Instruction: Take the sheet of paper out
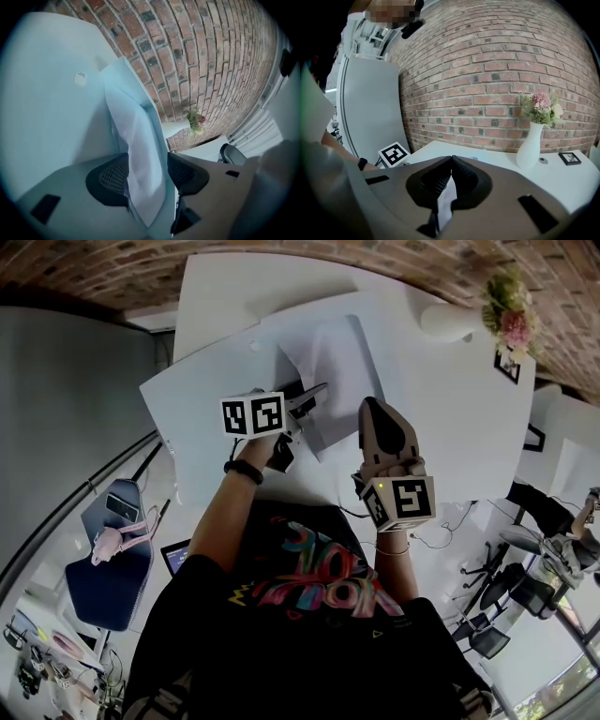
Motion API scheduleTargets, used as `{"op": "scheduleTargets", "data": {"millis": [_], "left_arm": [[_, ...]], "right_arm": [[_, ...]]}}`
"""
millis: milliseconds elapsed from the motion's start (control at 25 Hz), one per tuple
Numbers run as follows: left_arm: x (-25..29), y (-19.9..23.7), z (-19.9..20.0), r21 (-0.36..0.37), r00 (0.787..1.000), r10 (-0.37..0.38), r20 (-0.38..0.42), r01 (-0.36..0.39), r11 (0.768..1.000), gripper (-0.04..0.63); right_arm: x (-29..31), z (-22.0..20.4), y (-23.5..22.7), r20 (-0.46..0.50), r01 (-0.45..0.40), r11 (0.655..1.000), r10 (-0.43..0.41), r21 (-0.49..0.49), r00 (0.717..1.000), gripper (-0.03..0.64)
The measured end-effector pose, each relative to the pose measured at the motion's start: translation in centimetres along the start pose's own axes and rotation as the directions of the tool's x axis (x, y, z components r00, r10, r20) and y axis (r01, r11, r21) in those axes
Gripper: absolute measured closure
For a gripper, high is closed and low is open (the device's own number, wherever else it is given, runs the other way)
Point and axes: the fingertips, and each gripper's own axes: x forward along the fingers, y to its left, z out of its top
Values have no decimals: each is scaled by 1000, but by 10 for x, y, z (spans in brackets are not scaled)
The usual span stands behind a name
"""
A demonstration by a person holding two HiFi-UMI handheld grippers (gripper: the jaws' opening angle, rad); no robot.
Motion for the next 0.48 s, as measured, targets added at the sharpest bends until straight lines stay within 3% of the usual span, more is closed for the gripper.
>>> {"op": "scheduleTargets", "data": {"millis": [320,480], "left_arm": [[5,1,14,-46,998,-35,56,38,998,344],[7,3,17,-54,997,-35,70,38,998,407]], "right_arm": [[2,-1,1,-6,-2,1000,2,1,1000,600],[3,-1,0,-10,-1,1000,1,0,1000,600]]}}
